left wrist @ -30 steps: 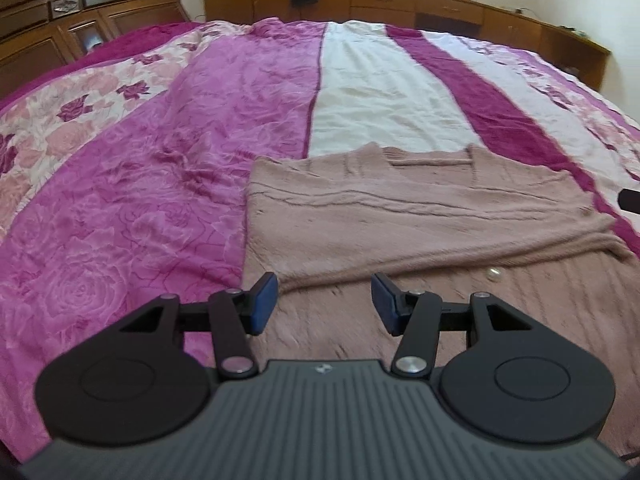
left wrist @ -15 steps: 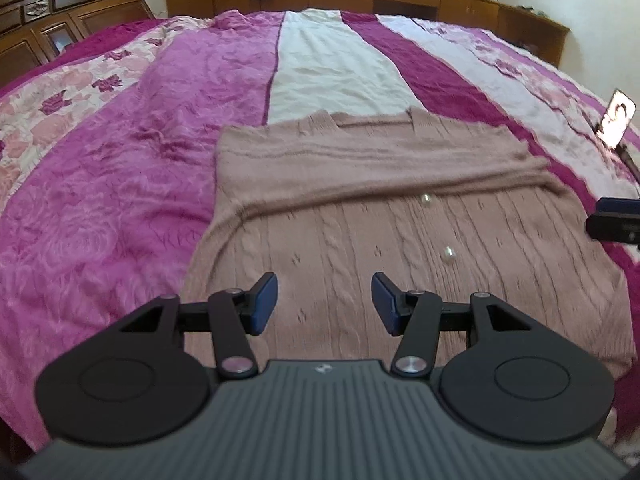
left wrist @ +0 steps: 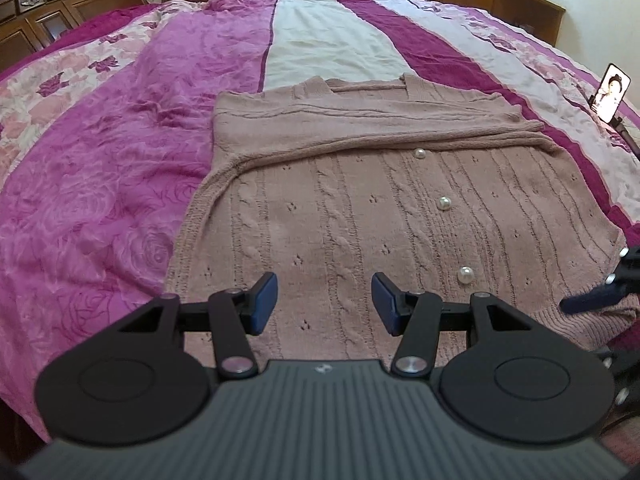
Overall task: Fold small clothes
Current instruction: 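Move the right tool to the cardigan edge and close on it, then grasp the cardigan edge with the left tool while the right tool holds its edge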
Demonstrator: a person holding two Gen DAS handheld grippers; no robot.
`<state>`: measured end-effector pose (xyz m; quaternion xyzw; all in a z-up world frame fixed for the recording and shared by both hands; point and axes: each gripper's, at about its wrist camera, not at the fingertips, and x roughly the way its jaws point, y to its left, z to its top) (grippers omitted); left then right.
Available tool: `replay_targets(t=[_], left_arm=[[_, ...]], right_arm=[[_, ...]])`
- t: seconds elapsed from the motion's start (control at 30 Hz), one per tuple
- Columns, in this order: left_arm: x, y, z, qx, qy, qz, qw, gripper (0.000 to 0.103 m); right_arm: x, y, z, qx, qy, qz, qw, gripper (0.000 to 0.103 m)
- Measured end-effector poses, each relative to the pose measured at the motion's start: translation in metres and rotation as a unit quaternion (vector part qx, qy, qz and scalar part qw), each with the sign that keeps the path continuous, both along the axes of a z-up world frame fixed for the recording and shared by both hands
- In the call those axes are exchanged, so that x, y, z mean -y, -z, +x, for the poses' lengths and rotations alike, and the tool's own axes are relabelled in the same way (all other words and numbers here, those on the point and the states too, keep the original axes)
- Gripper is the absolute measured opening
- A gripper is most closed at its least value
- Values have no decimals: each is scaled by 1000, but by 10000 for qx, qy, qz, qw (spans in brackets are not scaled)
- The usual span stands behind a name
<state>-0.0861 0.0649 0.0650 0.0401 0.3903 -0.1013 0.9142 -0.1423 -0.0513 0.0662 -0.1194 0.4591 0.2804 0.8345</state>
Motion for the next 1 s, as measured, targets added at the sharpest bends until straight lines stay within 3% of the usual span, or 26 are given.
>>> replay_targets(t=[0.17, 0.37, 0.43, 0.5, 0.53, 0.57, 0.8, 1.0], left_arm=[[5, 1, -2, 7, 116, 25, 9999, 54], [9, 3, -4, -40, 235, 49, 9997, 54], [10, 4, -6, -56, 285, 61, 9996, 54], [11, 5, -7, -65, 341, 79, 9994, 54], [12, 6, -8, -72, 375, 86, 9992, 54], [13, 6, -9, -80, 410, 87, 9991, 54], [21, 8, -15, -145, 835, -96, 9964, 54], [35, 12, -23, -214, 1315, -128, 9910, 54]], right_arm=[[-16, 17, -4, -253, -454, -385, 9979, 58], [-24, 37, 10, -249, -254, -643, 9973, 57], [-24, 45, 15, -303, -149, -656, 9973, 50], [-23, 47, 18, -236, -87, -625, 9977, 35], [-22, 46, 19, -184, 6, -597, 9980, 22], [-20, 44, 21, -124, 128, -525, 9985, 15], [1, 23, 27, 220, 803, 143, 9964, 12], [4, 21, 29, 276, 970, 319, 9944, 12]])
